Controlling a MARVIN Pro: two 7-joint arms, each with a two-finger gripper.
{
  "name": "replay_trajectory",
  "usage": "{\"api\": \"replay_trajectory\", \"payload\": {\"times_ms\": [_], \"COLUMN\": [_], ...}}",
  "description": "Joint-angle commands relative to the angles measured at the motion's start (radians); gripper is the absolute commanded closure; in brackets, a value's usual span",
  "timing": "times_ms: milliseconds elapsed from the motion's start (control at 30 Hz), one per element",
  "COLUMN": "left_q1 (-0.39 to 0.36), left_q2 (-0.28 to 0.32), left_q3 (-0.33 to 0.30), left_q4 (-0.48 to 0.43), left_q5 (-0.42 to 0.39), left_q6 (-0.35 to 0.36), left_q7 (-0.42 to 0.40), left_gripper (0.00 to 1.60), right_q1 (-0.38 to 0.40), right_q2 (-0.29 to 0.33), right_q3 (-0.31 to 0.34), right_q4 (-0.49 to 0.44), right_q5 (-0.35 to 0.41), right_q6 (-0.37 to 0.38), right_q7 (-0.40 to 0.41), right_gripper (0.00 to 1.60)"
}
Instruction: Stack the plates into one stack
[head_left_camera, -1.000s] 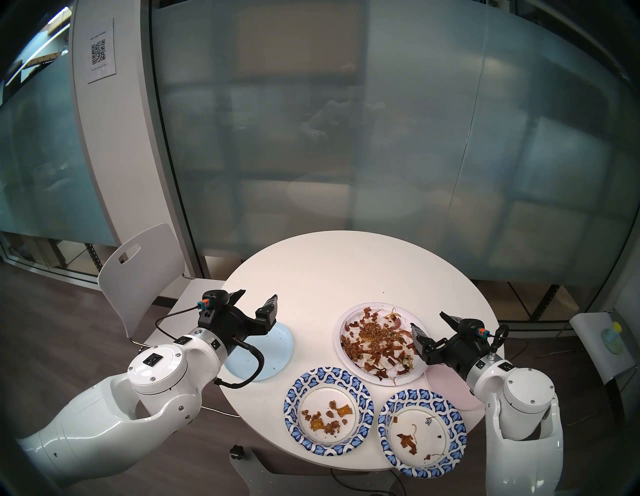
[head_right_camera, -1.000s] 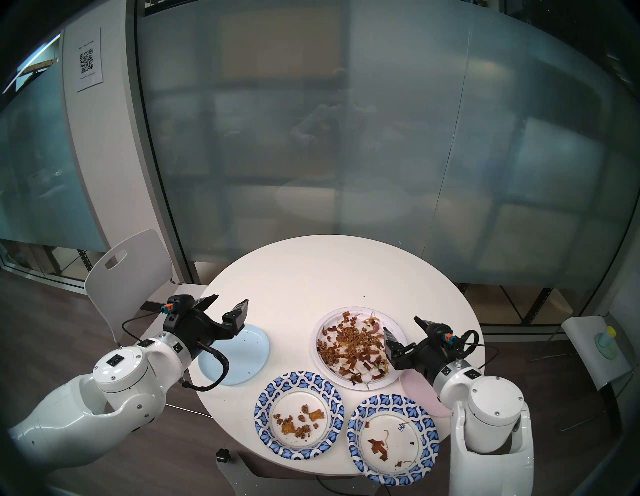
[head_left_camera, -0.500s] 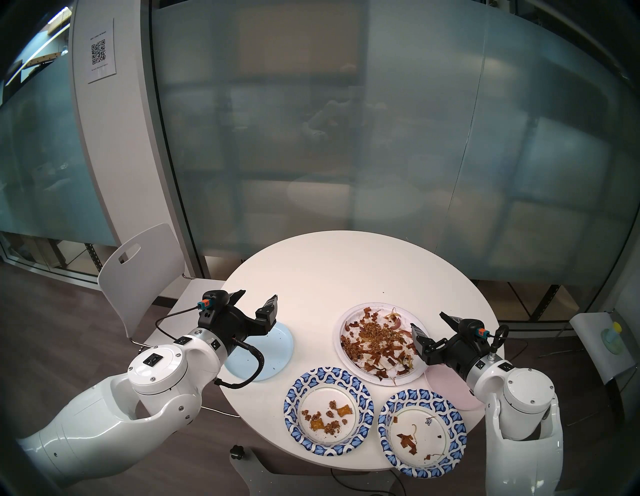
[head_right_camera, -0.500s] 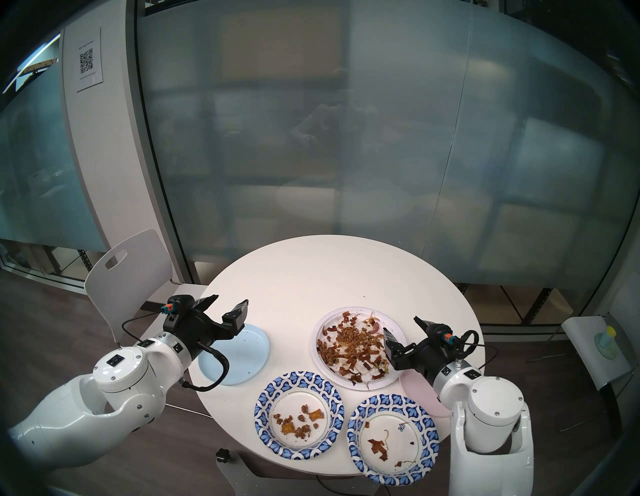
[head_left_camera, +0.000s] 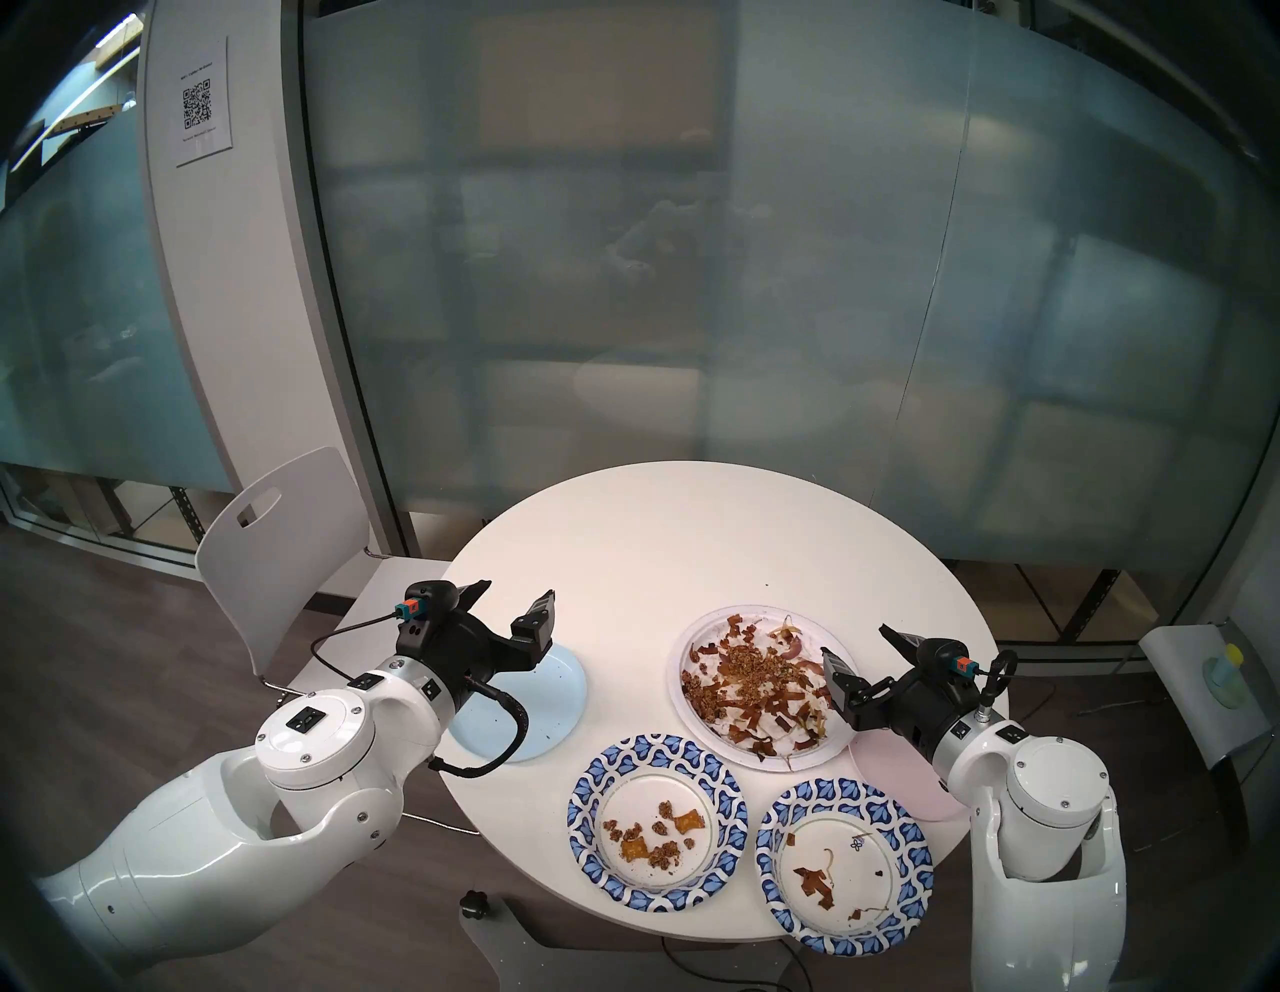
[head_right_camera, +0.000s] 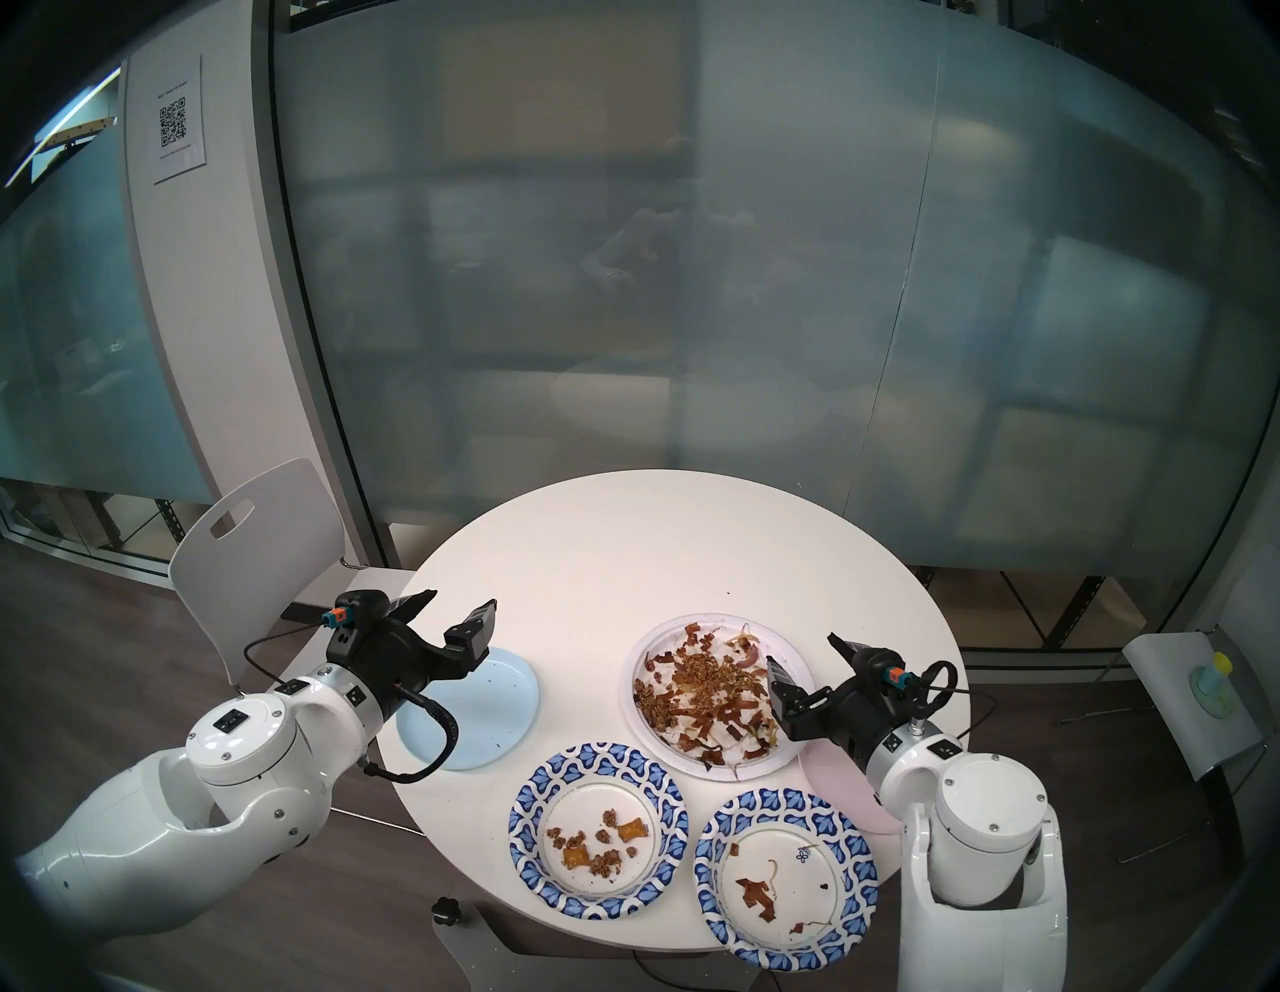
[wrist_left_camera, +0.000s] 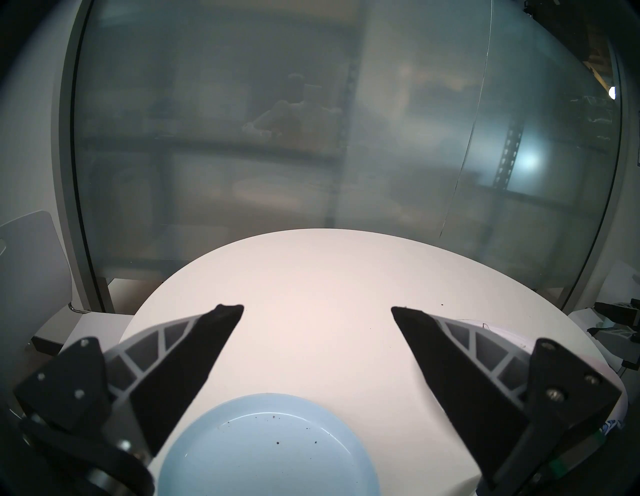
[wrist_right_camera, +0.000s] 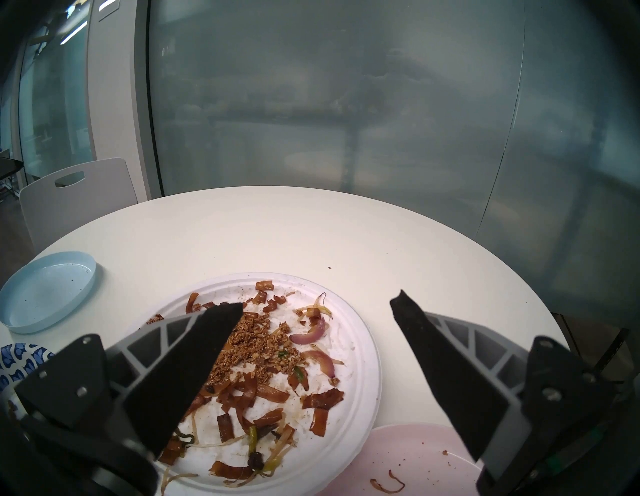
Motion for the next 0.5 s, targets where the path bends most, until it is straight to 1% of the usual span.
{"api": "replay_trajectory", "payload": {"times_ms": [0, 200, 467], "left_q1": [-0.003, -0.004, -0.004], "left_q2": [0.001, 0.002, 0.002], "left_q3": [-0.007, -0.006, -0.006], "left_q4": [-0.013, -0.013, -0.012], "left_q5": [0.001, 0.001, 0.001], "left_q6": [-0.004, -0.004, -0.004], "left_q7": [0.001, 0.001, 0.001], "left_gripper": [0.00, 0.00, 0.00], "right_q1": [-0.039, -0.080, -0.165], "right_q2": [-0.012, -0.032, -0.073], "right_q3": [0.022, 0.054, 0.115], "right_q4": [-0.062, -0.095, -0.142], "right_q5": [0.009, 0.017, 0.040], "right_q6": [0.009, 0.007, 0.001], "right_q7": [0.000, -0.006, -0.009], "right_gripper": [0.00, 0.00, 0.00]}}
